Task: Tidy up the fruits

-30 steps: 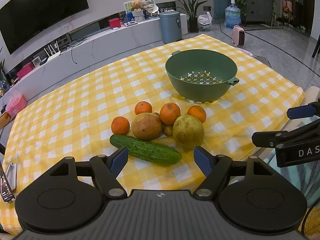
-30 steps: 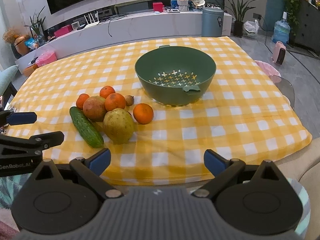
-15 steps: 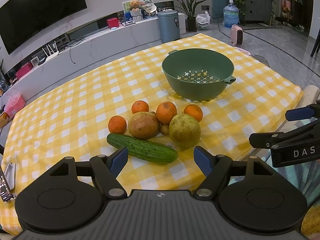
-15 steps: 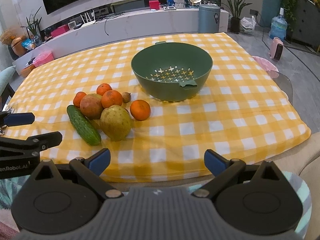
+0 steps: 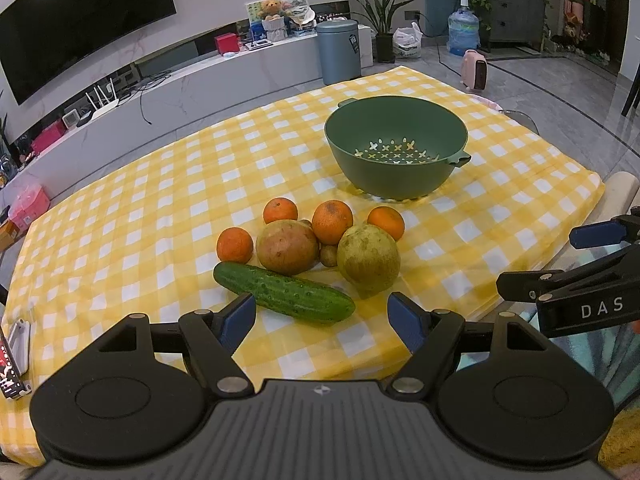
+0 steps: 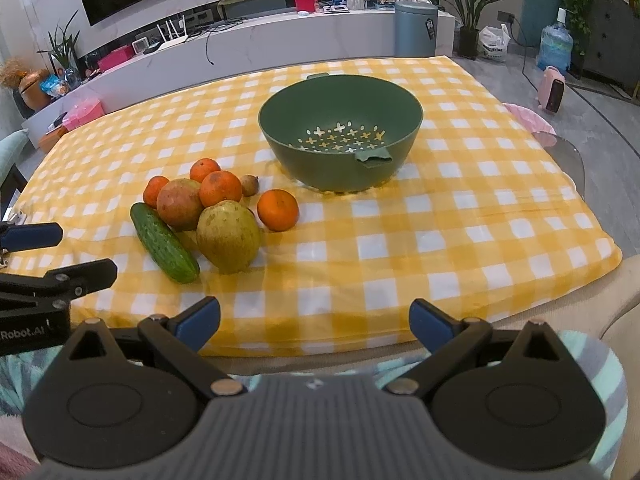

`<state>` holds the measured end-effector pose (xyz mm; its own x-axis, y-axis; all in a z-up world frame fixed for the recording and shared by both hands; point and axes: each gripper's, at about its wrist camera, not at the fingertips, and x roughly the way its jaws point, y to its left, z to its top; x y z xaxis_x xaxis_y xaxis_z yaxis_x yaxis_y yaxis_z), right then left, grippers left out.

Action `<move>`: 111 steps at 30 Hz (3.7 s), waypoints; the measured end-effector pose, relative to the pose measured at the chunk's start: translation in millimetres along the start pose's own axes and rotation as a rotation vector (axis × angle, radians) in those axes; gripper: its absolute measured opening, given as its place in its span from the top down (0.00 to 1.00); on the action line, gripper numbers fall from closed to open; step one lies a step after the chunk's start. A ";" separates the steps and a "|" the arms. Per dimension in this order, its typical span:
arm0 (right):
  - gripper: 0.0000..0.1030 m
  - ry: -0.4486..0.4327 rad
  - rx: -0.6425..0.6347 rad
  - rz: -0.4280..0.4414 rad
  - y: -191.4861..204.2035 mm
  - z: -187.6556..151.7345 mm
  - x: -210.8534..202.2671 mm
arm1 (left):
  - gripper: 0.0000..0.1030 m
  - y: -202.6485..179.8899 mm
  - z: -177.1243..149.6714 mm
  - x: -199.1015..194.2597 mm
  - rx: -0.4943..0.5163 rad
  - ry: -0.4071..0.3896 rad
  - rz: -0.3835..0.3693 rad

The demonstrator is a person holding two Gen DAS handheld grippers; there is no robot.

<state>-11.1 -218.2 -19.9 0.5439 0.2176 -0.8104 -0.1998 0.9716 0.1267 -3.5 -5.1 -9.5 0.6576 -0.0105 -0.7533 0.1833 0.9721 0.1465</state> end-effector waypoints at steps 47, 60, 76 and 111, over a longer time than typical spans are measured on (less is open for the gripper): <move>0.14 -0.084 0.011 0.131 17.5 7.0 13.1 | 0.20 46.8 29.7 -12.9 0.055 0.010 -0.056; 0.31 -0.123 0.017 0.205 38.3 18.5 52.9 | 0.25 53.1 22.4 28.2 0.302 -0.060 -0.078; 0.34 -0.104 -0.076 0.160 55.5 27.1 98.7 | 0.14 75.6 40.6 113.6 0.332 0.032 -0.283; 0.40 -0.027 -0.009 0.228 47.9 36.0 130.3 | 0.22 60.5 40.6 166.0 0.310 0.068 -0.262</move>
<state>79.6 -140.0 -98.8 0.5054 0.4337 -0.7459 -0.3270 0.8963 0.2996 146.5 42.5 -99.7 0.5113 -0.2229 -0.8300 0.5563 0.8220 0.1219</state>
